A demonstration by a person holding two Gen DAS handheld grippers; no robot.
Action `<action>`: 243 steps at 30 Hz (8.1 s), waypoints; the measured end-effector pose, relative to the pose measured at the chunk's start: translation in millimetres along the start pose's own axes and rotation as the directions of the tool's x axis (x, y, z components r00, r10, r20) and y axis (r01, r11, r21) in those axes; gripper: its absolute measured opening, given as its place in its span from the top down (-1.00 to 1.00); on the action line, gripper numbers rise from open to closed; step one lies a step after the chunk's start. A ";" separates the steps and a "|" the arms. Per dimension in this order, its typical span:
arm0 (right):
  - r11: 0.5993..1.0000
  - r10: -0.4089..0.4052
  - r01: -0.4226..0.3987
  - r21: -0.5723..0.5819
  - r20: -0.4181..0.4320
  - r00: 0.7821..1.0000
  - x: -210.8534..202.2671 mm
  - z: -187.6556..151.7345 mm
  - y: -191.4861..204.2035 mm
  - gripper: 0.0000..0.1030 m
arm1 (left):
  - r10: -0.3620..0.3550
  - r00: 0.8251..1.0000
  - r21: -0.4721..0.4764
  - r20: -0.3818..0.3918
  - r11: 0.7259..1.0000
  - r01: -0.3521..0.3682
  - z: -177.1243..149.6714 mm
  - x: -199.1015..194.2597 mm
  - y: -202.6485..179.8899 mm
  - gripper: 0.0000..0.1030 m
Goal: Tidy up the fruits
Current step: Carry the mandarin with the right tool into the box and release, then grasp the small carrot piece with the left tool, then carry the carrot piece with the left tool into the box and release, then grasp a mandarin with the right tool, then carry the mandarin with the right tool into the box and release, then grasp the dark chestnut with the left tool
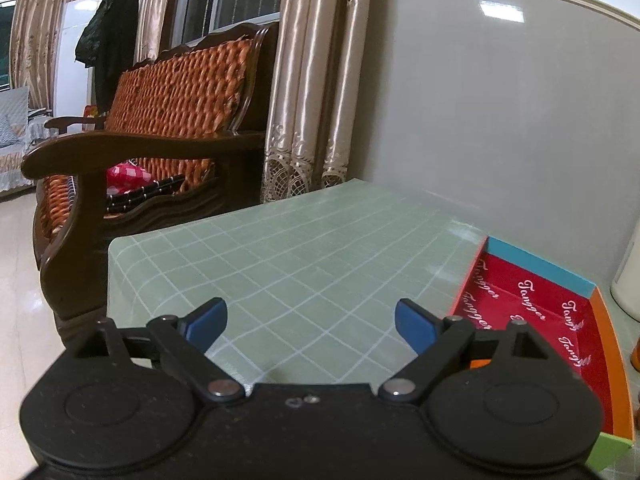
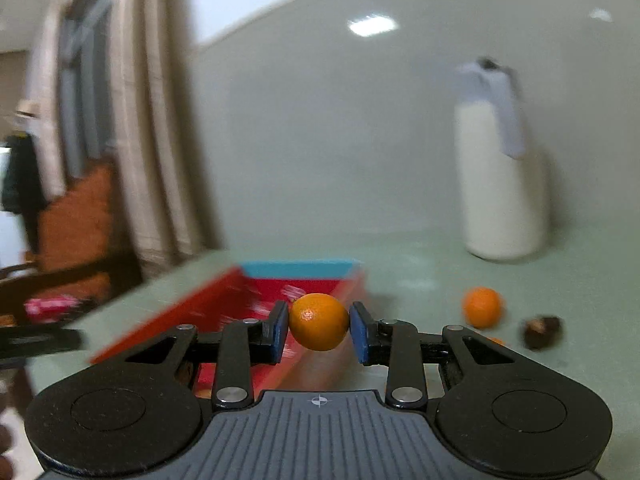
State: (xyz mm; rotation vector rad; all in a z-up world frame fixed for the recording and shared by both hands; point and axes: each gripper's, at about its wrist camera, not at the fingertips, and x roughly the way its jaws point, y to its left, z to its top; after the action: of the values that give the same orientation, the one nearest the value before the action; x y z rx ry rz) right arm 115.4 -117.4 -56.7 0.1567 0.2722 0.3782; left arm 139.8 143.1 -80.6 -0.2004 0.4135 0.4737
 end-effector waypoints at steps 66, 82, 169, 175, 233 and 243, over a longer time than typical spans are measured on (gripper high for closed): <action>0.456 -0.890 0.885 0.099 0.044 0.454 -103.6 -12.6 -129.8 -1.00 | -0.524 0.809 0.345 -0.267 0.731 0.588 -98.4 -32.4 -243.6 0.30; 0.498 -0.867 0.863 0.085 0.037 0.497 -96.8 -13.4 -120.1 -1.00 | -0.547 0.811 0.342 -0.210 0.736 0.585 -91.1 -40.9 -231.2 0.78; 0.998 0.027 -0.024 0.064 -0.033 0.999 15.6 7.8 -5.2 0.33 | 0.051 0.998 -0.005 0.027 0.999 -0.051 4.0 -5.6 4.4 -0.77; 0.992 0.121 -0.122 -0.007 -0.111 0.986 24.8 -3.1 23.3 0.33 | 0.050 0.998 0.004 0.026 0.999 -0.051 4.1 -4.4 2.7 -0.78; 0.456 -0.872 0.872 0.179 -0.107 0.478 -97.9 1.5 -173.5 -1.00 | -0.567 0.814 0.454 -0.129 0.696 0.557 -74.4 -64.3 -254.5 -0.51; 0.412 -0.888 0.887 0.210 -0.125 0.442 -126.7 7.3 -194.0 -1.00 | -0.577 0.791 0.484 -0.204 0.643 0.594 -95.3 -55.1 -302.0 -0.29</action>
State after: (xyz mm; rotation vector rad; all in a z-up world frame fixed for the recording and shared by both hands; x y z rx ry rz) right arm 70.7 -344.9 -59.3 0.2352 0.3605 -0.7683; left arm 207.9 -169.1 -114.8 0.2019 0.4674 -0.3075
